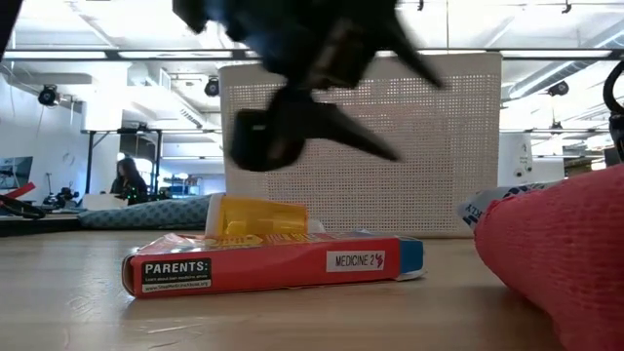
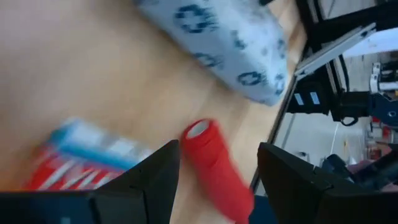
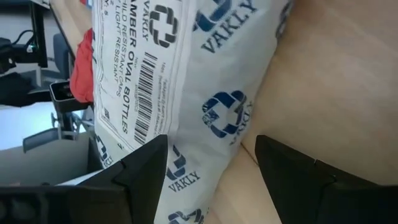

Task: Pick & place medical supplies in basket/bin
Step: Put the mailer bag into the white bin

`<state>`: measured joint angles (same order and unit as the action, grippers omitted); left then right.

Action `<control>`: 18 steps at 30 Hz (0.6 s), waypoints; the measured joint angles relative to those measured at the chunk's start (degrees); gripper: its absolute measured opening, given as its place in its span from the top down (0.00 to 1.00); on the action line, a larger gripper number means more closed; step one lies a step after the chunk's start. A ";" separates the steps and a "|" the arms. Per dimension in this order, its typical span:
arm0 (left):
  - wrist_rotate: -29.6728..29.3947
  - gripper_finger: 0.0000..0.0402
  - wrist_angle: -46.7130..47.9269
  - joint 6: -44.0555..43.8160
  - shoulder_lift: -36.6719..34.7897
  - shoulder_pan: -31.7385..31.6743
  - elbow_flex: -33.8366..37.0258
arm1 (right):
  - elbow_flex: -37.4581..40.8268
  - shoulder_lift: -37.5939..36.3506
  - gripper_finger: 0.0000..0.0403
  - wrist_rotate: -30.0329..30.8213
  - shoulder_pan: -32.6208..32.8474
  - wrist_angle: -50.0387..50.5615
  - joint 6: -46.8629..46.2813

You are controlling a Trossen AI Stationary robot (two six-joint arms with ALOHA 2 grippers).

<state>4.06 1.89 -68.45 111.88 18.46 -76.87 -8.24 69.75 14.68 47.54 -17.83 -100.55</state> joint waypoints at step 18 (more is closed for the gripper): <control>2.01 0.51 20.64 12.47 22.93 -2.19 -35.96 | -1.64 1.74 0.41 8.31 -1.61 0.72 1.74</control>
<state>6.08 22.53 -55.99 134.81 16.27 -112.84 -9.87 71.48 22.99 45.93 -17.11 -98.80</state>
